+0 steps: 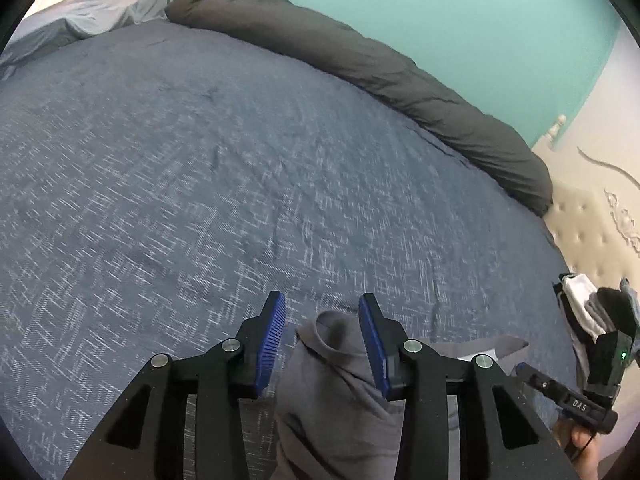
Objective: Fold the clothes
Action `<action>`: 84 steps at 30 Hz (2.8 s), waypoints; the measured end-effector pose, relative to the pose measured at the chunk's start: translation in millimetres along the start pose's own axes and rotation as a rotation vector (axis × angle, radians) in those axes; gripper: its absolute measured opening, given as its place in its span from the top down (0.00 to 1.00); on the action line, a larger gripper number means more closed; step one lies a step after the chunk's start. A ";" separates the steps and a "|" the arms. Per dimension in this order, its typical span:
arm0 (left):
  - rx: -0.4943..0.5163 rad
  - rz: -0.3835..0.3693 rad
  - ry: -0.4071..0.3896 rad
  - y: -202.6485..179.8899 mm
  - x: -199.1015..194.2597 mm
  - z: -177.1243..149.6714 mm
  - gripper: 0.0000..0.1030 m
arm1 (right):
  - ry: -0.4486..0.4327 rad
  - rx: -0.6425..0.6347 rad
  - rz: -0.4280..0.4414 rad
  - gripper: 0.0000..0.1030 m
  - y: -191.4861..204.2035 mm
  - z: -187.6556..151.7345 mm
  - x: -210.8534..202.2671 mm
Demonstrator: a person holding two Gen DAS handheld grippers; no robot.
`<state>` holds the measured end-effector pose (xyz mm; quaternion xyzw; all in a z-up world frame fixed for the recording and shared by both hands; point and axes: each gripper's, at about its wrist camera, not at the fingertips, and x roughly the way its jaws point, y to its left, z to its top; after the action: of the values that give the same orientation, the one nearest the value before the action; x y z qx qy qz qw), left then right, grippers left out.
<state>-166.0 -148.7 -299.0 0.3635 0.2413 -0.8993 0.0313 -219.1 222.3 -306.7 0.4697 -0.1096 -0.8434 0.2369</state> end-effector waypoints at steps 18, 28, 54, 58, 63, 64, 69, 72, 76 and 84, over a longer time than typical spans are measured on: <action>-0.019 0.008 0.008 8.3 -3.2 -3.2 0.60 | 0.021 -0.055 -0.043 0.96 5.2 -8.9 15.6; -0.006 -0.003 0.045 0.5 8.4 -7.2 0.60 | -0.077 0.034 0.062 0.97 -23.4 -2.0 -28.5; 0.167 -0.149 0.249 -47.4 36.6 -36.5 0.61 | -0.088 0.131 -0.008 0.97 -56.6 -3.7 -25.2; 0.212 -0.169 0.288 -63.1 49.9 -44.7 0.60 | -0.087 0.132 0.005 0.97 -55.3 -4.0 -24.7; 0.219 -0.132 0.279 -67.0 61.4 -41.0 0.60 | -0.083 0.137 0.009 0.97 -55.7 -5.6 -24.6; 0.217 -0.126 0.273 -67.0 61.6 -40.8 0.60 | -0.083 0.138 0.010 0.97 -56.3 -5.5 -24.7; 0.215 -0.097 0.245 -62.4 66.1 -40.2 0.66 | -0.087 0.148 0.020 0.97 -60.0 -4.7 -26.2; 0.231 -0.112 0.243 -67.0 66.0 -40.5 0.96 | -0.094 0.146 0.026 0.97 -60.0 -4.6 -27.8; 0.222 -0.115 0.170 -67.3 48.8 -29.6 0.98 | -0.128 0.145 0.025 0.97 -58.9 -1.7 -33.7; 0.072 -0.059 0.060 -22.8 29.1 -8.5 0.98 | -0.131 0.112 0.053 0.97 -48.1 -0.2 -31.2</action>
<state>-187.1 -121.2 -314.4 0.3837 0.2202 -0.8967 -0.0158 -219.2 279.6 -303.3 0.4229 -0.1842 -0.8584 0.2246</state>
